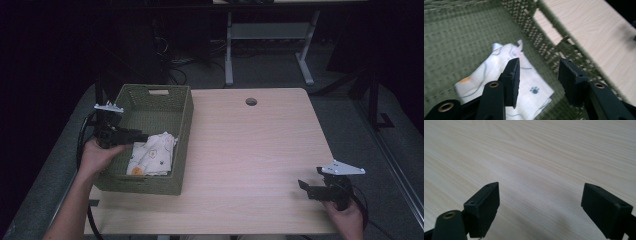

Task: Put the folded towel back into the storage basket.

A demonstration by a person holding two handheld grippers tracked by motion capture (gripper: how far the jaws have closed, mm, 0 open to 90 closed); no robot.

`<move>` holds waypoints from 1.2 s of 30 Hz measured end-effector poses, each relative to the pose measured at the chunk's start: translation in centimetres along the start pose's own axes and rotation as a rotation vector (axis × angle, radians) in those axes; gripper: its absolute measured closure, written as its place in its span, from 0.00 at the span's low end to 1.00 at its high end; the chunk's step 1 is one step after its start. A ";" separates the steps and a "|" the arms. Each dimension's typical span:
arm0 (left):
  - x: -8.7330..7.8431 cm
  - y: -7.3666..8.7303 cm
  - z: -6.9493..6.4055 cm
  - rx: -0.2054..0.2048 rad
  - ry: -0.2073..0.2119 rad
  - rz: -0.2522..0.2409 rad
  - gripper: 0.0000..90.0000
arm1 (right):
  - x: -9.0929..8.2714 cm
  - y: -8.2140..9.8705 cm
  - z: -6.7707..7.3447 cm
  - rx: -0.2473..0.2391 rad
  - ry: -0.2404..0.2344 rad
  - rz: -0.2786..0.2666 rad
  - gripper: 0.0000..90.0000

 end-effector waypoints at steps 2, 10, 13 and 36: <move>0.1 -0.1 -0.5 0.007 0.007 -0.003 0.58 | 0.0 0.0 0.0 0.001 -0.002 0.000 0.16; 0.3 -0.3 -2.5 0.046 0.041 -0.014 0.56 | -0.1 0.0 0.0 0.002 -0.004 -0.003 0.16; 0.3 -0.5 -3.0 0.053 0.039 -0.023 0.54 | 0.0 0.0 0.0 0.002 -0.004 -0.002 0.16; 1.9 -0.8 -6.3 0.082 0.077 -0.042 0.41 | -0.2 0.4 -0.3 0.031 -0.004 -0.010 0.16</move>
Point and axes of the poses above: each handheld gripper's, and its own axes: x roughly forward along the jaws, y roughly out of its underside, z roughly to its left, the point moved 6 cm from there along x, roughly forward along the jaws, and after that the axes turned 9 degrees about -x, right-handed, at the moved point
